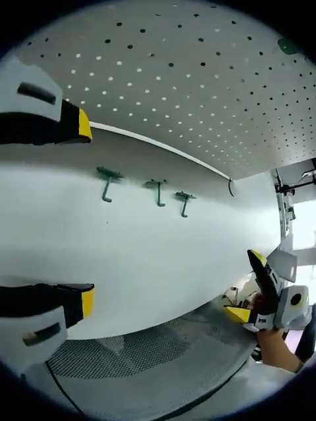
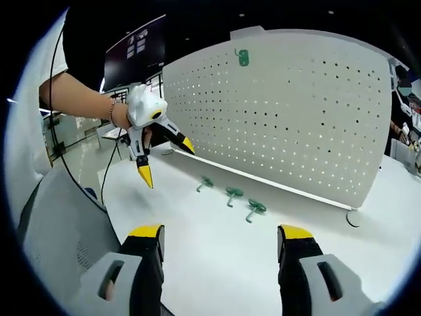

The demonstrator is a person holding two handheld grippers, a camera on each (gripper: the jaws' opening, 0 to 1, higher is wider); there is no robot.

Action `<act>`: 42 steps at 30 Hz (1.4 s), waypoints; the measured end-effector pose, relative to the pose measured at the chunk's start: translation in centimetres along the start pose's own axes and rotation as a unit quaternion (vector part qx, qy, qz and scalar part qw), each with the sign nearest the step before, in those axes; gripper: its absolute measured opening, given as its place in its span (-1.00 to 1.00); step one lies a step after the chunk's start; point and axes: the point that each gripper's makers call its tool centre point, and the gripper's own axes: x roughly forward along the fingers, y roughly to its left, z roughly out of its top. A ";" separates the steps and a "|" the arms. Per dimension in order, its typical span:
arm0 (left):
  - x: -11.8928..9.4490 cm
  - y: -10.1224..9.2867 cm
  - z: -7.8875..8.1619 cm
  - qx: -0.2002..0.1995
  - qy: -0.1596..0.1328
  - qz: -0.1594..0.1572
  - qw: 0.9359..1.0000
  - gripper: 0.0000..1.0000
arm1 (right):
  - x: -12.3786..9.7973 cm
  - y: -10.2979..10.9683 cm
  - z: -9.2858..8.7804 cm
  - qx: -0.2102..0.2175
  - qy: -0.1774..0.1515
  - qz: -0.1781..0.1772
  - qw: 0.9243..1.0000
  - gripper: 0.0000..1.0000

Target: Insert the hook assembly into the mounting plate slot until the hook locks in place.

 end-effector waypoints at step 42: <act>5.1 1.0 -1.7 0.086 0.085 -0.088 0.989 0.77 | 0.4 0.4 -1.4 0.005 0.026 0.013 1.000 0.43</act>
